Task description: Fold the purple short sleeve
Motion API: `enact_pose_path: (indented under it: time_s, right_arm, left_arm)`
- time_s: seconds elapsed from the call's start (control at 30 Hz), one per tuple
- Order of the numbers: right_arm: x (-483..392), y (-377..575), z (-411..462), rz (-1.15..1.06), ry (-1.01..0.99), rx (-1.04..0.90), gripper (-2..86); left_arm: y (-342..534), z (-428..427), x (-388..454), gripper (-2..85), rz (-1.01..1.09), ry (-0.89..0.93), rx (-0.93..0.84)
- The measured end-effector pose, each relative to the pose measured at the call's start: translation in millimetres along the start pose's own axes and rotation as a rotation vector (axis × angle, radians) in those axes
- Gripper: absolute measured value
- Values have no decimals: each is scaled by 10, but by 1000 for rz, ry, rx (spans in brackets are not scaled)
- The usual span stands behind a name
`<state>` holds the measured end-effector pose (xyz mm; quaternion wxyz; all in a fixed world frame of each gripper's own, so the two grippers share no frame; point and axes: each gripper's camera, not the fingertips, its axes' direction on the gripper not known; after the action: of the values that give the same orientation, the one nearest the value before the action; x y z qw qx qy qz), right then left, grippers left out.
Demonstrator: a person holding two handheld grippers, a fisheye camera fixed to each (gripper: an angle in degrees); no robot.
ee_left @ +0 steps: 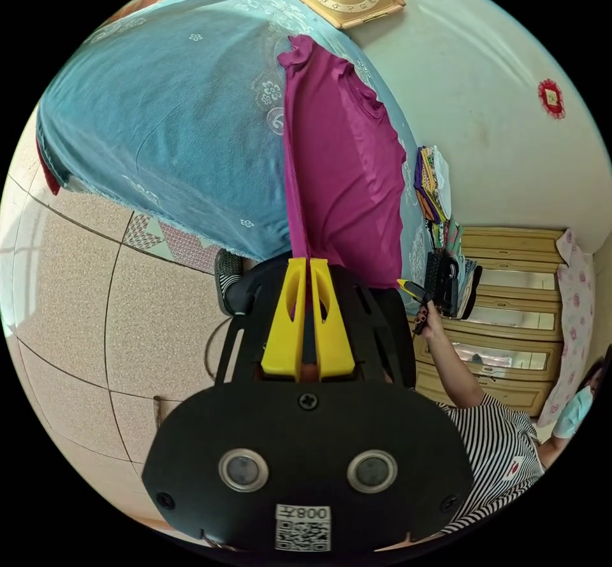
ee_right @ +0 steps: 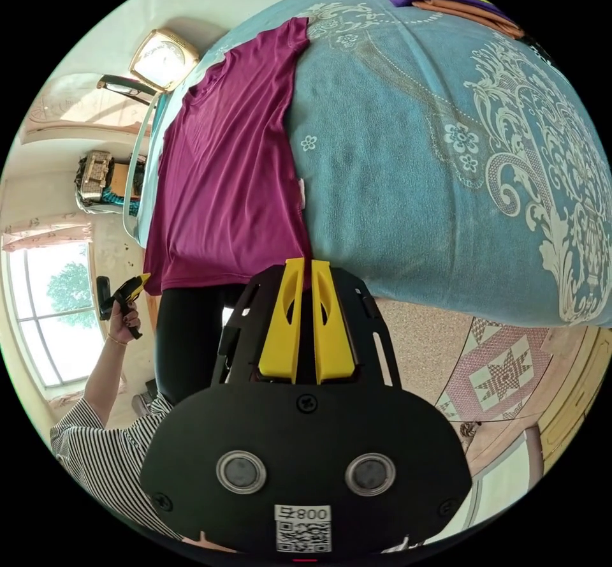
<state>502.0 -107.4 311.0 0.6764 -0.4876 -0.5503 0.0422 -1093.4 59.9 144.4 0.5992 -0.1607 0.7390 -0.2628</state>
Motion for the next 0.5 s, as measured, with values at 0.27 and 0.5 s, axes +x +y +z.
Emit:
enact_pose_path:
  time_s: [0.27, 0.5]
  right_arm:
    - [163, 173, -367, -67, -107, 0, 5]
    - [401, 231, -434, -47, -134, -25, 4]
  left_arm:
    - [-234, -129, -348, 8, 17, 34, 57]
    - [-385, 157, -938, 10, -94, 44, 52]
